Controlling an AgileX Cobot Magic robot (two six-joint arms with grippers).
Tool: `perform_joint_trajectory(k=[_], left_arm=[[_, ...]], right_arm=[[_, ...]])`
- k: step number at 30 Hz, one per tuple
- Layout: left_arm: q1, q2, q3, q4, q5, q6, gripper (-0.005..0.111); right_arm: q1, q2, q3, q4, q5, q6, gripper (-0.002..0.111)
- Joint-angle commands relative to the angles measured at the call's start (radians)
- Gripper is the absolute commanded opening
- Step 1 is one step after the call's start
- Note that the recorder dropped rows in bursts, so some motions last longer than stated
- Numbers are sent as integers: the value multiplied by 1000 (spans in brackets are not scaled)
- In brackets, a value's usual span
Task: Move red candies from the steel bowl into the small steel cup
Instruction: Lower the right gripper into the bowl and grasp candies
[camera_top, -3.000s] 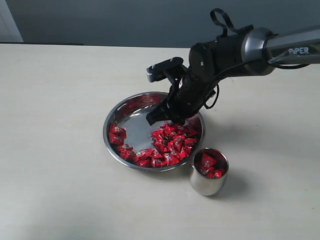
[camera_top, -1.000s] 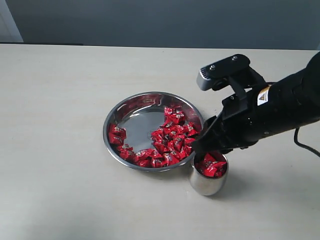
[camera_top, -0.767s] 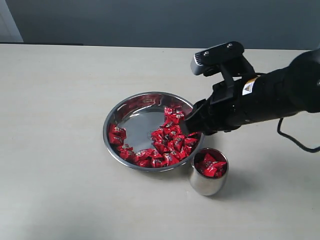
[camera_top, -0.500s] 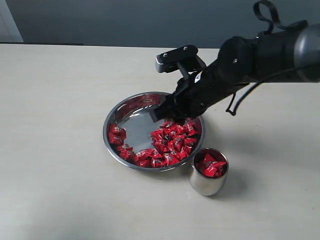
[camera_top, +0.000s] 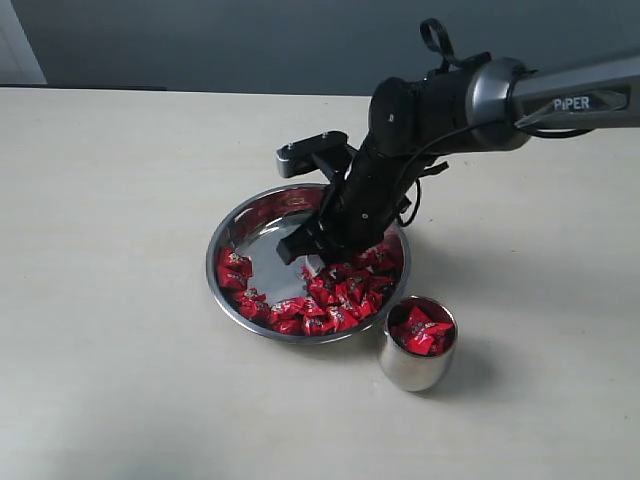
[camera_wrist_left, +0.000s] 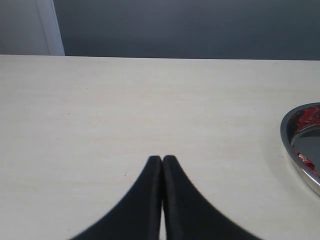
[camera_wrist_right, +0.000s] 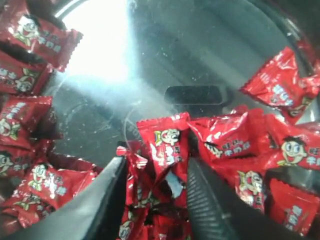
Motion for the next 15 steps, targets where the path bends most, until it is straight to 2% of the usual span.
perform_joint_trajectory(k=[1,8,9,12,13,15], left_arm=[[-5,-5,3,0,-6,-2,0],[-5,-5,3,0,-6,-2,0],[-5,-5,3,0,-6,-2,0],[-5,-5,3,0,-6,-2,0],[-5,-5,3,0,-6,-2,0],[-5,-5,3,0,-6,-2,0]], right_arm=[[-3,21,-8,1,2,-9,39],[-3,38,-8,19,-14,-9,37],[-3,38,-8,19,-14,-9,33],[-3,31,-8,23,-19,-9,5],[-3,27,-8,24,-23,-9,0],[-3,10,-8,28,-31,-9,0]])
